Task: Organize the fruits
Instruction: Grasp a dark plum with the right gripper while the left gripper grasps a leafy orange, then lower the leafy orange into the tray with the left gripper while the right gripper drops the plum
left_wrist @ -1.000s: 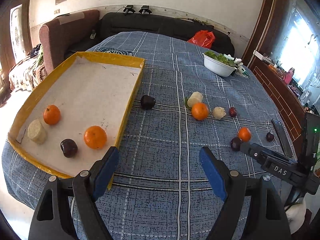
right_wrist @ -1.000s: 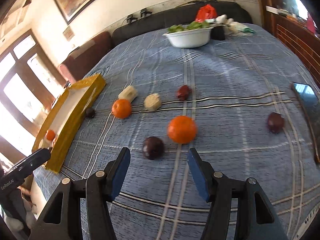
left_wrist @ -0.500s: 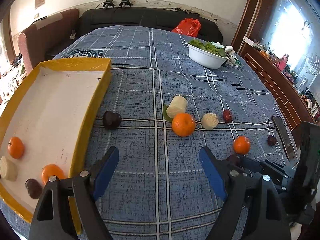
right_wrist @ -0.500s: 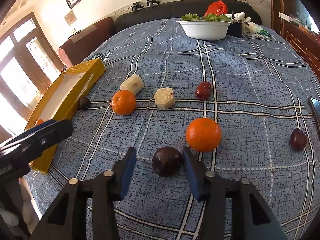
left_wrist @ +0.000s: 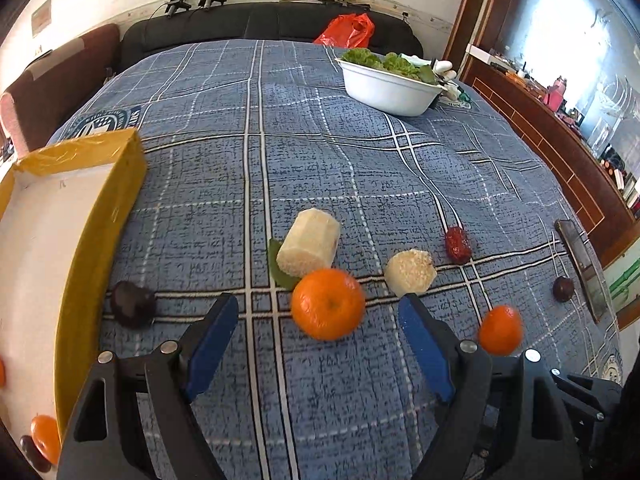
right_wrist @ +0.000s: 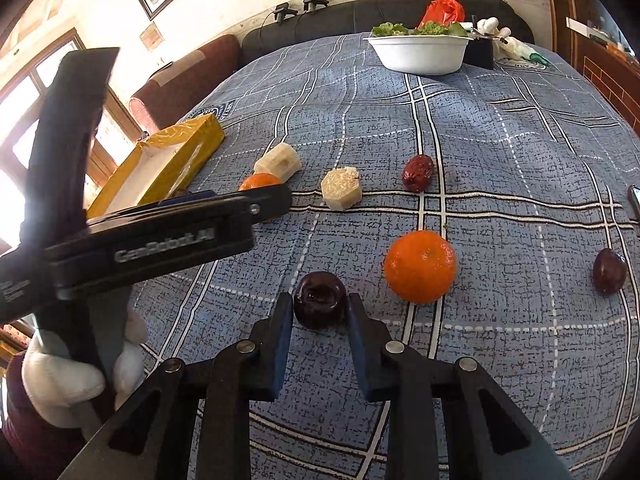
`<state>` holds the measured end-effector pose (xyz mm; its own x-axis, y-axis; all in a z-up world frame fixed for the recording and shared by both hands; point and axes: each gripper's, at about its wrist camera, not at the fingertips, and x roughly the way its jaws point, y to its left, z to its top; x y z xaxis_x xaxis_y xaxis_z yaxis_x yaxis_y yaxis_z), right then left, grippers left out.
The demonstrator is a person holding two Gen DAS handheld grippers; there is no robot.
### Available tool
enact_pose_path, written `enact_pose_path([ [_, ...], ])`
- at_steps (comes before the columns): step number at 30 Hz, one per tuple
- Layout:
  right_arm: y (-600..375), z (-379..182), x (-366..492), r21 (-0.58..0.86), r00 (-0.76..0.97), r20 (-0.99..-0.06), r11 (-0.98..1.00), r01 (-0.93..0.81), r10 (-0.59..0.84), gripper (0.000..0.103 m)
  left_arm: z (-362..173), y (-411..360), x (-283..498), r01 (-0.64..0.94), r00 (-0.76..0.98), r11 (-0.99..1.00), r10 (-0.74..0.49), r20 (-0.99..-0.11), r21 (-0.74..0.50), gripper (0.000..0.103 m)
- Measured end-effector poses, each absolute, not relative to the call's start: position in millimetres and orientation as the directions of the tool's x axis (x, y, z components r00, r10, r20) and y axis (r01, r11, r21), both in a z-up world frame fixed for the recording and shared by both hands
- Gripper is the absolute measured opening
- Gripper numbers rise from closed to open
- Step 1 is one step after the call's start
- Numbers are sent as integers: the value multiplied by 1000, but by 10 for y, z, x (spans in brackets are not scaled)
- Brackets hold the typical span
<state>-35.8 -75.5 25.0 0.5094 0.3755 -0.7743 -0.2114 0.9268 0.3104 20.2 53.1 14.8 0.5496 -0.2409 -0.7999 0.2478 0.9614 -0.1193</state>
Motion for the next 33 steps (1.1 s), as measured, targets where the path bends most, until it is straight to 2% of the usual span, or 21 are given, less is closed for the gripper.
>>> enact_pose_path([
  [2,-770,252,-354,324,507,-770,922,-210,387,30,129,479,195,260,559,961,-230,-797,-95,69],
  [3,-779,253,-352,332,506,-768,920,-209,392,30,110,451,197,264,556,961,-219,-802,-80,46],
  [4,-786,254,-350,339,505,-766,918,-208,397,30,81,426,200,267,548,961,-209,-810,-68,36],
  [17,-705,261,-331,282,512,-782,934,-220,356,32,301,647,-87,241,588,964,-235,-774,-109,36],
  [19,-697,260,-344,267,515,-785,938,-222,345,28,351,703,-159,232,596,966,-235,-767,-116,36],
  [21,-683,267,-372,254,519,-786,941,-224,336,28,407,775,-242,221,604,967,-239,-761,-128,36],
  [27,-602,358,-525,236,535,-776,940,-244,334,28,609,1168,-550,158,638,962,-270,-721,-220,36],
  [33,-451,609,-716,236,560,-745,928,-287,362,28,800,1653,-876,53,704,968,-211,-679,-245,36],
])
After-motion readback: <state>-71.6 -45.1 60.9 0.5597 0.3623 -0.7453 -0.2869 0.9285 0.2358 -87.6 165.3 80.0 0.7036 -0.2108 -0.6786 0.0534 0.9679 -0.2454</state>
